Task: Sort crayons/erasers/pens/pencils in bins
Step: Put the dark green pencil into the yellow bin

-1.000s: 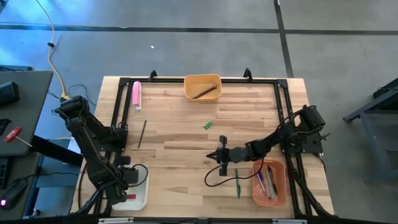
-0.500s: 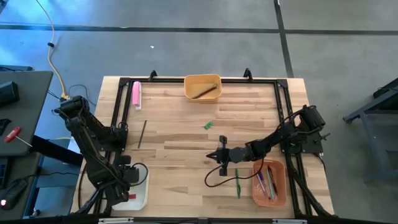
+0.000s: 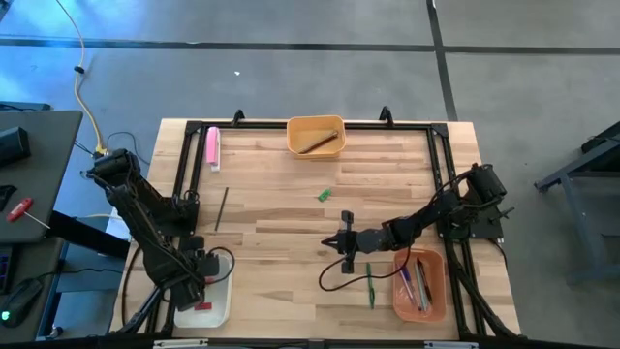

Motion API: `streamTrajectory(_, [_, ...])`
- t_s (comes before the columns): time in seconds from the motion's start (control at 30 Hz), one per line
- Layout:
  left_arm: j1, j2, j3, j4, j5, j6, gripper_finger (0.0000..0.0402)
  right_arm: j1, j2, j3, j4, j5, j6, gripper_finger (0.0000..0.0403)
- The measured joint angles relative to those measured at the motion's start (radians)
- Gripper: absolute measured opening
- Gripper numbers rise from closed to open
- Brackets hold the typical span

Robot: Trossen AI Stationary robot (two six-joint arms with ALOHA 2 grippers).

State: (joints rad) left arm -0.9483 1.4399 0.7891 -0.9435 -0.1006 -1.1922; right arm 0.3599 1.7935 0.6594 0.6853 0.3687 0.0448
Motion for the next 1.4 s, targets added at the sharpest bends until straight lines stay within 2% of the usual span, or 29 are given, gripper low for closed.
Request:
streamTrajectory(0.17, [0.006, 0.000, 0.051, -0.024, 0.002, 0.084, 0.0217, 0.000, 0.000, 0.000, 0.000, 0.000, 0.002, 0.0000])
streamTrajectory(0.3, [0.006, 0.000, 0.152, -0.149, -0.040, 0.103, 0.0198, 0.000, 0.000, 0.000, 0.000, 0.000, 0.007, 0.0000])
streamTrajectory(0.43, [0.016, -0.014, 0.270, -0.271, -0.124, 0.122, 0.0149, 0.000, 0.000, 0.000, 0.003, 0.000, 0.007, 0.0000])
streamTrajectory(0.53, [0.060, -0.050, 0.320, -0.288, -0.208, 0.139, 0.0101, 0.000, 0.000, 0.000, 0.014, 0.000, 0.007, 0.0000])
streamTrajectory(0.7, [0.228, -0.181, 0.284, -0.276, -0.276, 0.184, 0.0017, 0.000, 0.000, 0.000, 0.030, 0.000, 0.008, 0.0000])
streamTrajectory(0.77, [0.329, -0.242, 0.237, -0.278, -0.276, 0.182, 0.0006, 0.002, 0.000, 0.000, 0.030, 0.000, 0.016, 0.0000])
streamTrajectory(0.9, [0.551, -0.339, 0.102, -0.221, -0.181, 0.222, 0.0003, 0.009, 0.000, 0.000, 0.030, -0.001, 0.027, 0.0000])
streamTrajectory(1.07, [0.791, -0.366, -0.052, -0.133, -0.100, 0.264, 0.0015, 0.010, 0.000, 0.000, 0.031, -0.001, 0.027, 0.0000])
streamTrajectory(1.2, [0.964, -0.337, -0.105, -0.111, -0.082, 0.342, 0.0049, 0.009, 0.000, 0.000, 0.036, -0.001, 0.024, 0.0000])
streamTrajectory(1.4, [1.170, -0.274, -0.108, -0.101, -0.052, 0.438, 0.0119, 0.010, 0.000, 0.000, 0.036, -0.001, 0.019, 0.0000])
